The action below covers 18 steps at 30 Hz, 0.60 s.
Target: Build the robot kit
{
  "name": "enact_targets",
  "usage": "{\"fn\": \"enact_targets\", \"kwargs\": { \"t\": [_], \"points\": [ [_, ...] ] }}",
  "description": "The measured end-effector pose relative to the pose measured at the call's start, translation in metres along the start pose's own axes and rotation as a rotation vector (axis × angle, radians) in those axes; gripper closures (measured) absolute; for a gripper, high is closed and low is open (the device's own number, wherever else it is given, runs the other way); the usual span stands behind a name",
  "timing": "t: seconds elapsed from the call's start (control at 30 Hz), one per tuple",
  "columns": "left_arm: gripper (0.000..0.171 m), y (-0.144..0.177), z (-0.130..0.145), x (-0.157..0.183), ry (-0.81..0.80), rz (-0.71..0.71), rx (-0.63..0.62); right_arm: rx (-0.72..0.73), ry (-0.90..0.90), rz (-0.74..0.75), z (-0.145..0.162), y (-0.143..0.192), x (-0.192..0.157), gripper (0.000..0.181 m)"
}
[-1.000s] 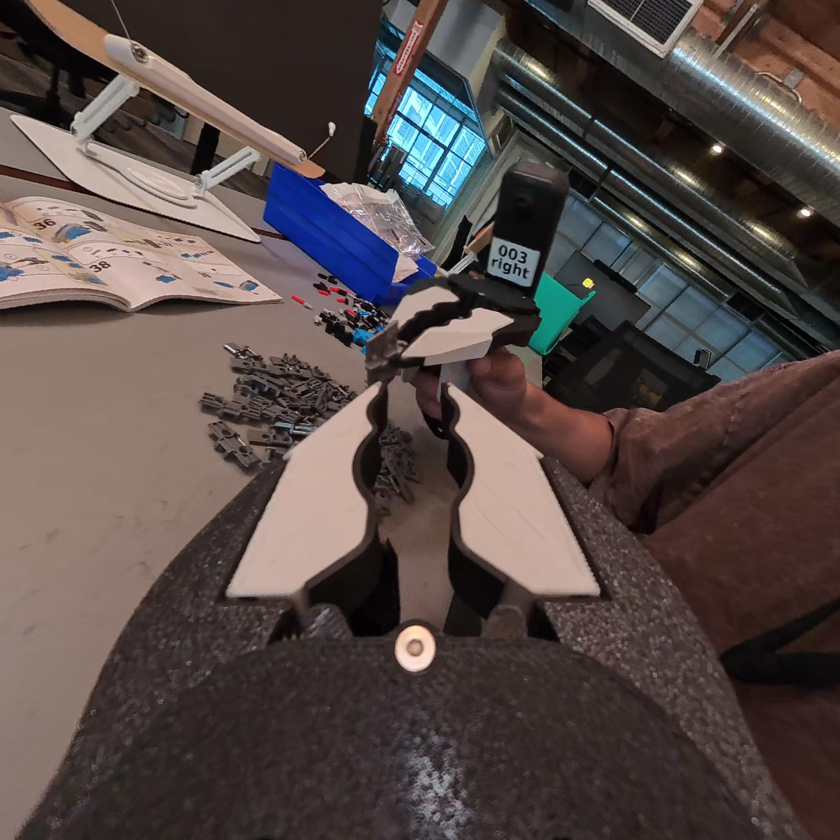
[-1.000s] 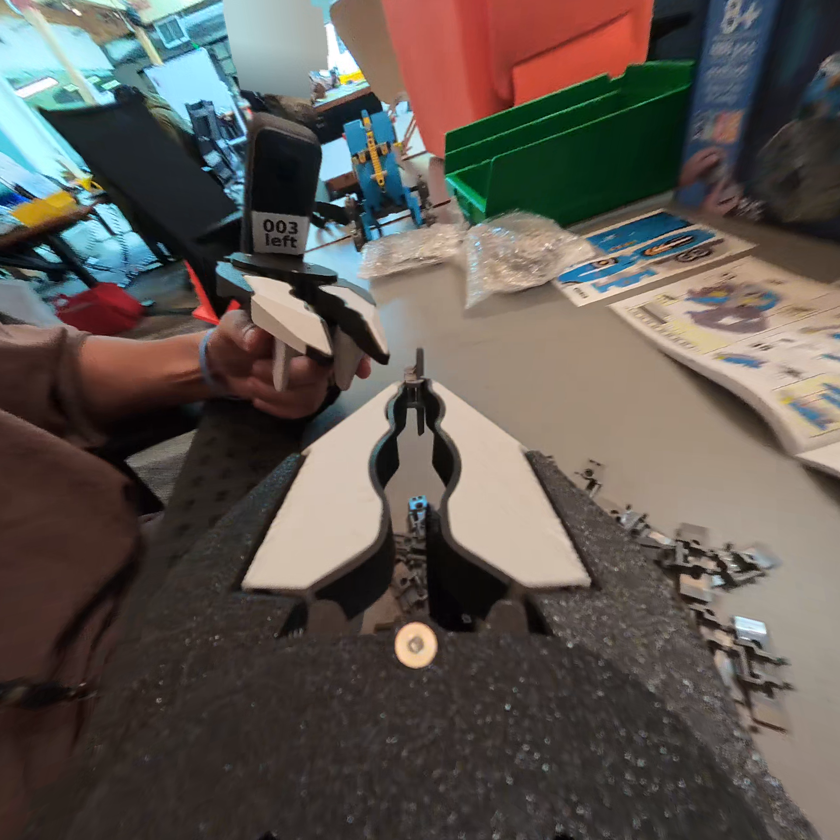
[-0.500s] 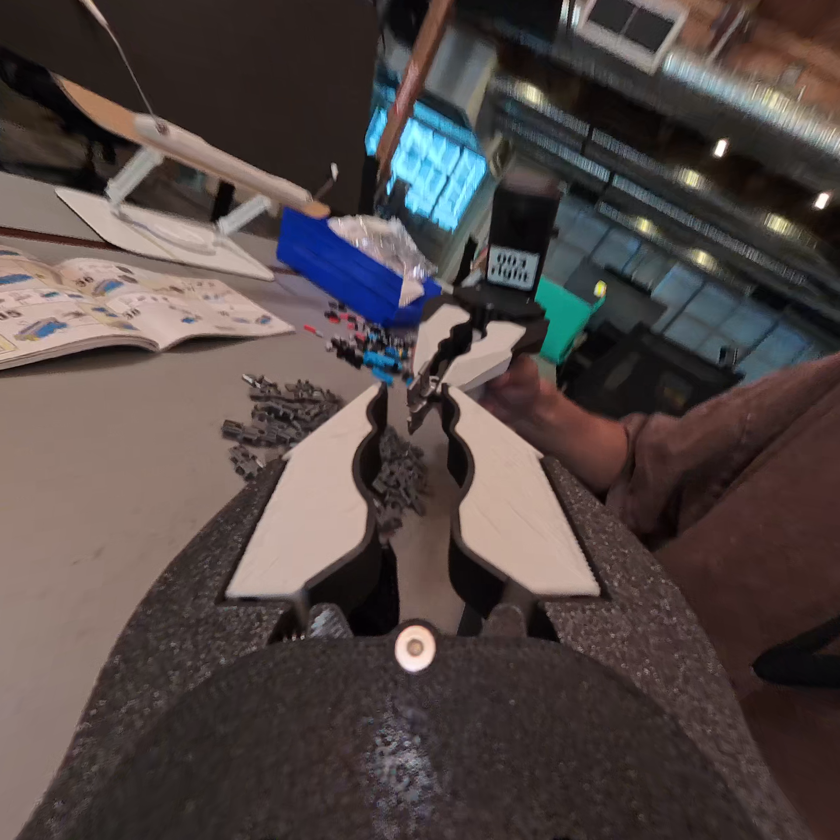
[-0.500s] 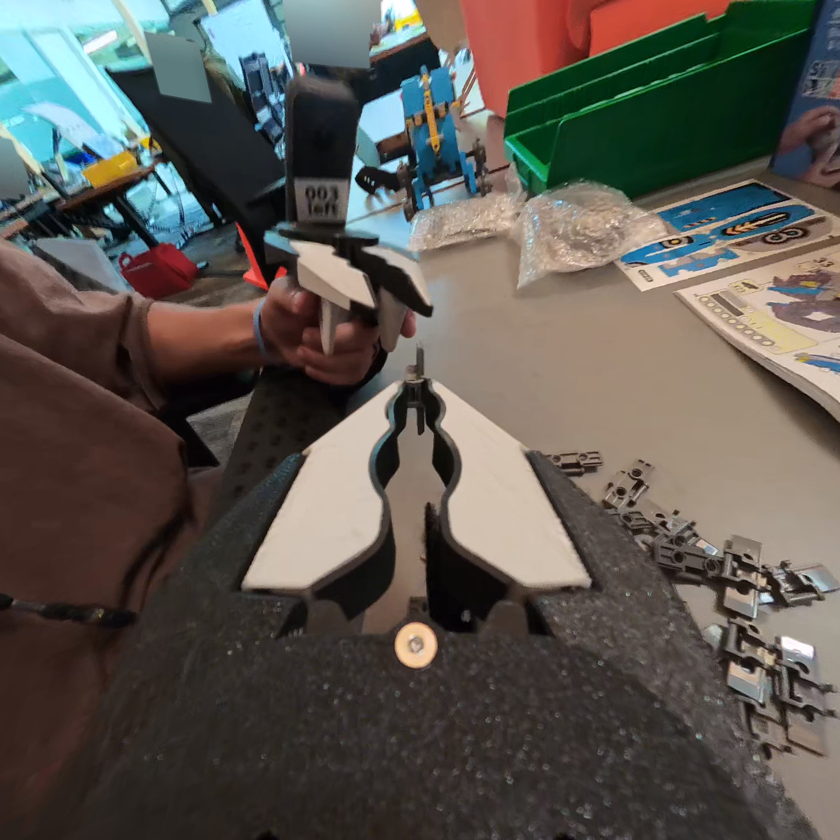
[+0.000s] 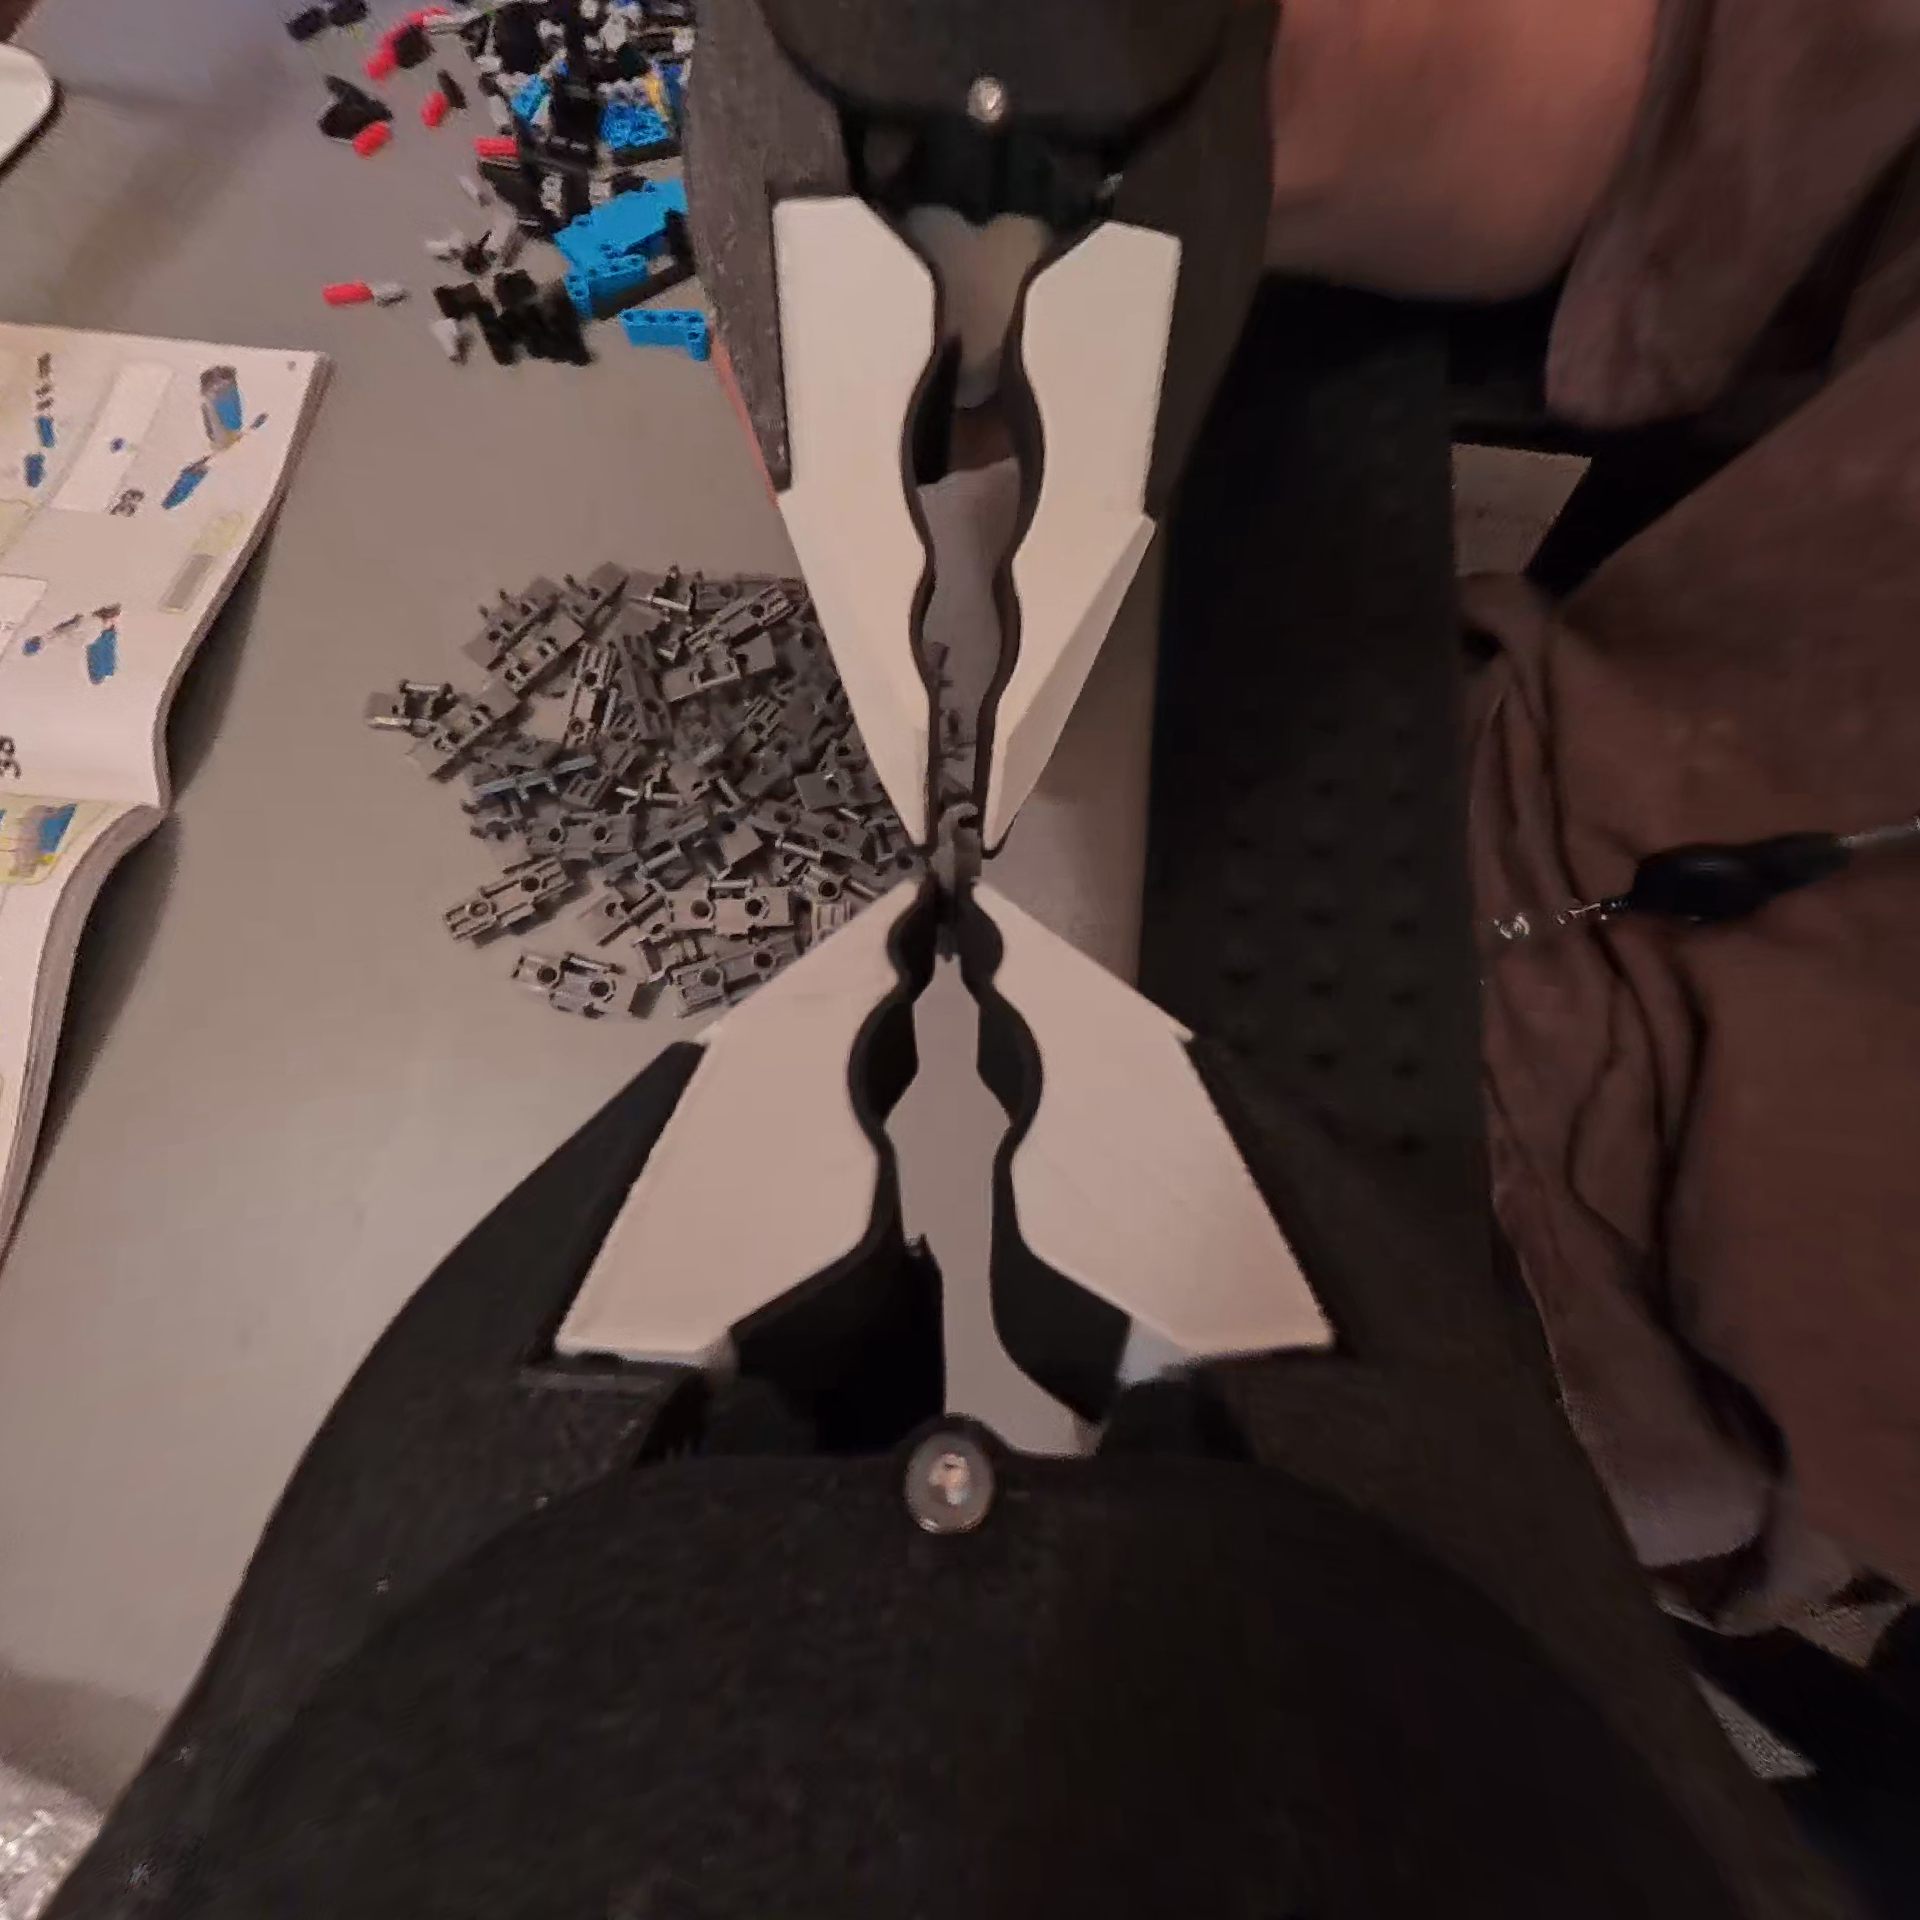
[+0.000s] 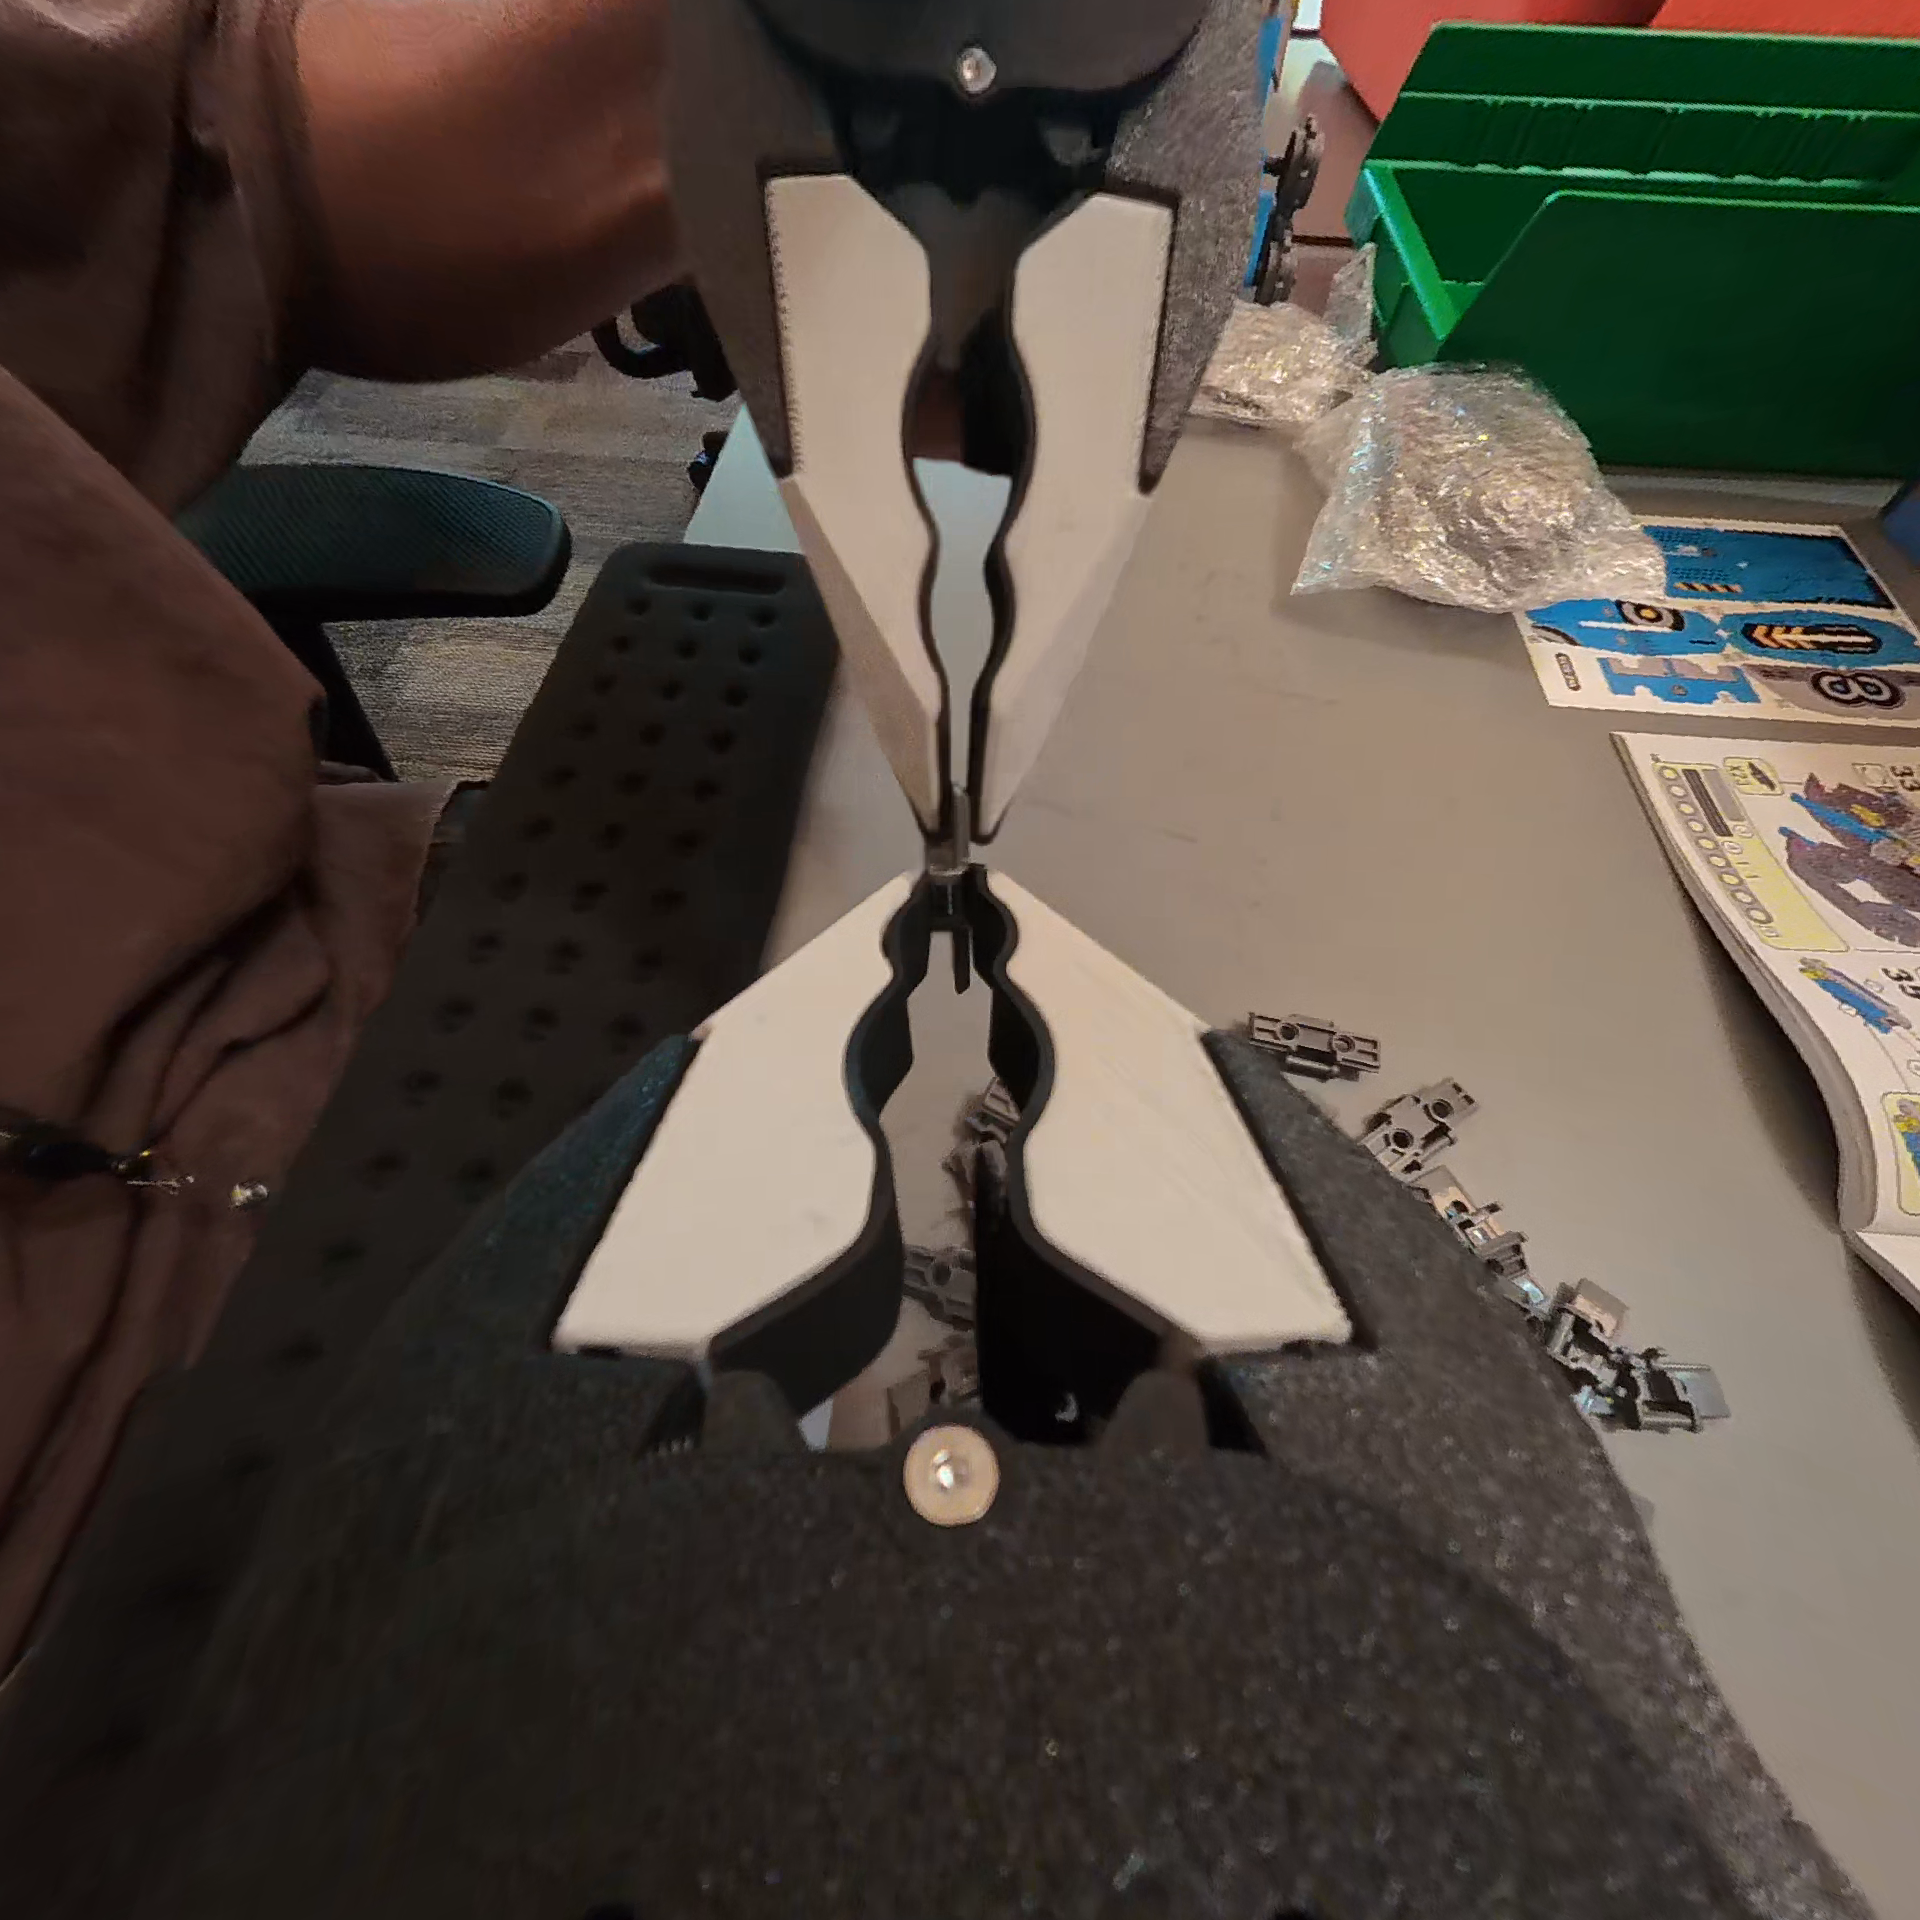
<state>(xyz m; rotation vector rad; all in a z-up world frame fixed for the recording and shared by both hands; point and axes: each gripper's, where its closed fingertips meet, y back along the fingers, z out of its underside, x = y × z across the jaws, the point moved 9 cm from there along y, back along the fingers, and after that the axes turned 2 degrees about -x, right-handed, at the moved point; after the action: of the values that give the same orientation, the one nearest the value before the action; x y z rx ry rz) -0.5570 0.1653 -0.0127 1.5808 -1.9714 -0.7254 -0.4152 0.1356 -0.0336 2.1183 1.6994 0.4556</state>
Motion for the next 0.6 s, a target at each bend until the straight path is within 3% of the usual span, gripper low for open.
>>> {"fn": "enact_targets", "kwargs": {
  "t": [0.1,0.2,0.3,0.37,0.43,0.5,0.6],
  "points": [
    [0.169,0.001,-0.003,0.0,0.018,-0.008,0.002,0.014,-0.009,-0.004,0.0,0.002,0.001,0.174],
    [0.169,0.006,0.008,-0.011,0.157,-0.062,0.07,0.064,-0.05,0.073,0.004,0.007,0.014,0.169],
    [0.169,0.021,0.038,-0.04,0.548,-0.204,0.284,0.029,-0.12,0.232,0.021,0.02,0.041,0.158],
    [0.169,0.027,0.07,-0.052,0.865,-0.232,0.408,-0.019,-0.202,0.339,0.035,0.028,0.061,0.159],
    [0.169,0.024,0.097,-0.052,1.063,-0.215,0.518,-0.076,-0.25,0.388,0.05,0.033,0.075,0.159],
    [0.169,0.02,0.108,-0.05,1.153,-0.175,0.617,-0.119,-0.278,0.419,0.062,0.034,0.084,0.159],
    [0.169,0.02,0.108,-0.048,1.144,-0.207,0.713,-0.149,-0.324,0.43,0.071,0.037,0.092,0.159]
  ]
}}
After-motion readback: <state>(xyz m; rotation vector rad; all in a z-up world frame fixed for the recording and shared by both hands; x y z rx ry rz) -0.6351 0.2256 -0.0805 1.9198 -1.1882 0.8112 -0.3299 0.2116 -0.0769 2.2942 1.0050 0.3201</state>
